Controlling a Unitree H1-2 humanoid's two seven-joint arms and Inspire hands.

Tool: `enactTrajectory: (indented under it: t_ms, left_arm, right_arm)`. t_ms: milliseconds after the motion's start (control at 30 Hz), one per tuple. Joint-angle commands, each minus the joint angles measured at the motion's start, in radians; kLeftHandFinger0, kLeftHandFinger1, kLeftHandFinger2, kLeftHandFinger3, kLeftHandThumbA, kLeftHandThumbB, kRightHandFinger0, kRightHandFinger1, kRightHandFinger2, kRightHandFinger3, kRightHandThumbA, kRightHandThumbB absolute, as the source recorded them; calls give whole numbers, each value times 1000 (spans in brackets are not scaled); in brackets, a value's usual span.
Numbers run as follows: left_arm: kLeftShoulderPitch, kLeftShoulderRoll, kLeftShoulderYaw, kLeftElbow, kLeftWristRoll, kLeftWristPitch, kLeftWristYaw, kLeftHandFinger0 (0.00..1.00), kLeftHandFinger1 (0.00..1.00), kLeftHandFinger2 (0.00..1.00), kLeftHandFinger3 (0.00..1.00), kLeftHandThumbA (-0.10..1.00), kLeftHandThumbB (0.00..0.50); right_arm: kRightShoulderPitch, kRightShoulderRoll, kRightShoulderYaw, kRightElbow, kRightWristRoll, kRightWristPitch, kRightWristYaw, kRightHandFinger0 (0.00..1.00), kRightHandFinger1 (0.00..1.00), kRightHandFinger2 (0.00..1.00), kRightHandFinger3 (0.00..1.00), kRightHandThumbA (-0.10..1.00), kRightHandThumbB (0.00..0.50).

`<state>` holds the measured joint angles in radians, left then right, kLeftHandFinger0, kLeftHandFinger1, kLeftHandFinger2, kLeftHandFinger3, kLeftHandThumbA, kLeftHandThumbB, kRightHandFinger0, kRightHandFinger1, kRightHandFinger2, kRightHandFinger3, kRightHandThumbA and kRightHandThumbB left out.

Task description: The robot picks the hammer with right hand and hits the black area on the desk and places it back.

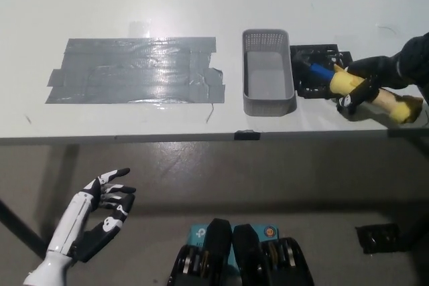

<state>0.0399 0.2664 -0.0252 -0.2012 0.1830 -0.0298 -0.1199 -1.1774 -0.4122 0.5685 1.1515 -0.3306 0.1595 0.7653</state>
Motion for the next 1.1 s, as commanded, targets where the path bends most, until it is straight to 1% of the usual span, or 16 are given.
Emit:
enactTrajectory:
  t_ms: [0, 67, 100, 200, 233, 267, 367, 400, 467, 567, 767, 833, 900, 967, 1033, 1067]
  left_arm:
    - [5, 21, 14, -30, 6, -22, 3, 542, 552, 632, 824, 769, 0]
    - [-2, 22, 14, -27, 7, -17, 0, 537, 555, 639, 827, 787, 0]
    - [0, 22, 15, -29, 4, -15, -1, 537, 556, 641, 828, 790, 0]
    - [10, 19, 18, -22, 3, -33, 6, 515, 537, 627, 815, 767, 0]
    - [13, 17, 18, -20, 3, -41, 8, 495, 527, 617, 808, 759, 0]
    - [16, 17, 18, -22, 0, -40, 6, 493, 527, 617, 807, 757, 0]
    - [14, 22, 15, -24, 4, -21, -3, 516, 542, 629, 818, 783, 0]
    - [11, 18, 17, -20, -5, -28, -2, 509, 534, 621, 811, 778, 0]
    - [12, 16, 17, -15, -4, -40, 1, 502, 534, 618, 811, 754, 0]
    - [14, 15, 18, -11, -7, -51, 4, 508, 530, 616, 812, 729, 0]
    - [13, 14, 18, -10, -3, -48, 4, 531, 545, 626, 813, 729, 0]
    - [16, 12, 17, -15, -6, -35, -1, 532, 547, 631, 817, 730, 0]
    - [23, 10, 16, -9, -3, -50, 4, 530, 546, 632, 818, 727, 0]
    - [26, 14, 18, -14, -5, -44, 1, 527, 546, 634, 820, 725, 0]
    - [24, 8, 13, -14, 3, -39, 4, 510, 544, 630, 819, 725, 0]
    - [26, 6, 14, -14, 2, -40, 5, 510, 542, 627, 816, 723, 0]
  right_arm:
    - [-7, 15, 18, 39, -53, -46, -22, 29, 495, 845, 1000, 196, 0]
    - [-30, -5, 32, 30, -72, -106, -23, 59, 578, 930, 1000, 409, 0]
    - [-42, -10, 20, 35, -62, -103, -19, 12, 520, 855, 968, 439, 0]
    - [-70, -24, -15, 47, -34, -101, -6, 0, 408, 742, 665, 376, 0]
    - [-85, -41, -21, 35, -33, -119, -2, 4, 437, 761, 643, 388, 0]
    - [-90, -46, -35, 35, -26, -119, -12, 20, 476, 818, 712, 374, 0]
    - [-122, -61, -77, 40, -11, -107, -24, 0, 469, 805, 823, 282, 0]
    - [-141, -74, -91, 47, -10, -145, -44, 30, 529, 861, 878, 259, 0]
    - [-187, -78, -156, 103, 43, -101, -8, 0, 425, 752, 832, 225, 0]
    - [-207, -76, -155, 116, 0, -102, -64, 0, 356, 673, 640, 256, 0]
    - [-187, -65, -179, 149, -1, -98, -171, 0, 306, 652, 558, 141, 0]
    - [-168, -65, -190, 153, -1, -131, -197, 0, 298, 645, 543, 142, 0]
    - [-143, -59, -176, 143, -25, -166, -227, 0, 209, 531, 458, 230, 0]
    - [-120, -44, -200, 151, -2, -163, -245, 0, 208, 545, 471, 206, 0]
    - [-97, -40, -195, 154, -15, -192, -283, 51, 316, 651, 573, 173, 0]
    - [-94, -34, -198, 159, -13, -185, -291, 14, 338, 679, 588, 146, 0]
